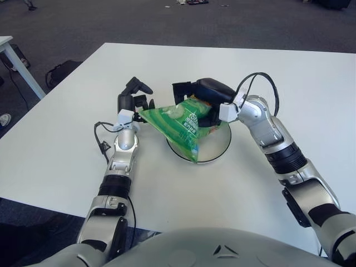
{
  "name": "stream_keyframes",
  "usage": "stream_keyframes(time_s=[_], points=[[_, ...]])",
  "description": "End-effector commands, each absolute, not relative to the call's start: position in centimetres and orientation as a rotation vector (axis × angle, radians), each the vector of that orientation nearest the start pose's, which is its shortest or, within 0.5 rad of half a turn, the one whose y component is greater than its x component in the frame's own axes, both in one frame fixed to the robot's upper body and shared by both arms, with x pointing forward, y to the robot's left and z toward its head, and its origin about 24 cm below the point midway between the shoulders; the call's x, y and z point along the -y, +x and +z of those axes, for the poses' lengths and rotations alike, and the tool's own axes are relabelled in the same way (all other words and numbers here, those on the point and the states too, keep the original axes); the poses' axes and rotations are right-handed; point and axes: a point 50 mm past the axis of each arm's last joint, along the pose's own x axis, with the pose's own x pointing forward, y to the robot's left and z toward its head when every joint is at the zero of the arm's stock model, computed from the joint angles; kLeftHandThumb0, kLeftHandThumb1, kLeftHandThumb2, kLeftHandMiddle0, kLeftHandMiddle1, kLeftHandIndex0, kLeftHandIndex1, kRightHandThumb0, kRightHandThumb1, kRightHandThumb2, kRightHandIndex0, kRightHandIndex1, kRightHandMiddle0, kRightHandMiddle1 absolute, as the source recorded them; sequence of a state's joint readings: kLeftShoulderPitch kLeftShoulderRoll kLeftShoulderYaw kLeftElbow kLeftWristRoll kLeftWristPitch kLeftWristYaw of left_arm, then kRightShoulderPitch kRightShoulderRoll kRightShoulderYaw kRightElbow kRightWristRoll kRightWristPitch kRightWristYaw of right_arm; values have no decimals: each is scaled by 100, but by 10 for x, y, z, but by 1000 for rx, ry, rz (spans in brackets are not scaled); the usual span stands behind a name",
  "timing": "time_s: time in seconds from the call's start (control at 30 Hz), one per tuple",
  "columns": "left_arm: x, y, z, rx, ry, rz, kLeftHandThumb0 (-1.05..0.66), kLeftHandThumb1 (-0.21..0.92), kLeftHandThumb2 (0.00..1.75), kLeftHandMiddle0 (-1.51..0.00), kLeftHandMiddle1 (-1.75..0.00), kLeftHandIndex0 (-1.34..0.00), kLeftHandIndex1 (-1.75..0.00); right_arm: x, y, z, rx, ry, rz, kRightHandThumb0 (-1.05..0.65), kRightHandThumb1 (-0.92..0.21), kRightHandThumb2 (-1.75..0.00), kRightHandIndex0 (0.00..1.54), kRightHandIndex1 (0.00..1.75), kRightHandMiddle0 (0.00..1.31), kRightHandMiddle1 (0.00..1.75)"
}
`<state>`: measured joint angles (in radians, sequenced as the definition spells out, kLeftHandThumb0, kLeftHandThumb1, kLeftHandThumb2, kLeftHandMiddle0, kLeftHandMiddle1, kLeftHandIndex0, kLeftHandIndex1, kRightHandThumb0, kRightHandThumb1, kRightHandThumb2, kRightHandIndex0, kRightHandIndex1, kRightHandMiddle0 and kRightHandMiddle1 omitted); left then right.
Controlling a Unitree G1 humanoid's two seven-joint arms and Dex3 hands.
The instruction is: Put the snack into the plate.
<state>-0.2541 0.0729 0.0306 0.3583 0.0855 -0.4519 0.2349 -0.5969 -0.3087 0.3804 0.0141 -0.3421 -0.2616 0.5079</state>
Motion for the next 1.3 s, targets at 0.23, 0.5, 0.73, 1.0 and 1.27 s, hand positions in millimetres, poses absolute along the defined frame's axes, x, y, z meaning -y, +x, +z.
stream_keyframes(time_s=[0.23, 0.5, 0.73, 1.0, 1.27], points=[[-161, 251, -4, 63, 91, 221, -52, 23, 143, -134, -175, -69, -175, 58, 295, 169, 629, -926, 1000, -1, -28, -132, 61, 175, 50, 162], [-161, 251, -5, 49, 84, 223, -52, 23, 143, -135, -175, -69, -175, 60, 295, 168, 661, -944, 1068, -49, -32, -107, 6, 132, 9, 149], [-161, 251, -5, 54, 79, 217, -52, 22, 143, -135, -175, -69, -175, 65, 296, 170, 694, -1003, 1105, -62, -30, -101, 0, 70, 1, 106], [-161, 251, -4, 66, 75, 218, -52, 23, 142, -134, -175, -69, -175, 70, 299, 176, 758, -1072, 1138, -84, -49, -79, 0, 6, 0, 49], [-161, 251, -5, 63, 81, 215, -51, 23, 142, -134, -175, -68, -175, 80, 307, 196, 739, -1068, 1191, -98, -64, -57, 0, 0, 0, 6]])
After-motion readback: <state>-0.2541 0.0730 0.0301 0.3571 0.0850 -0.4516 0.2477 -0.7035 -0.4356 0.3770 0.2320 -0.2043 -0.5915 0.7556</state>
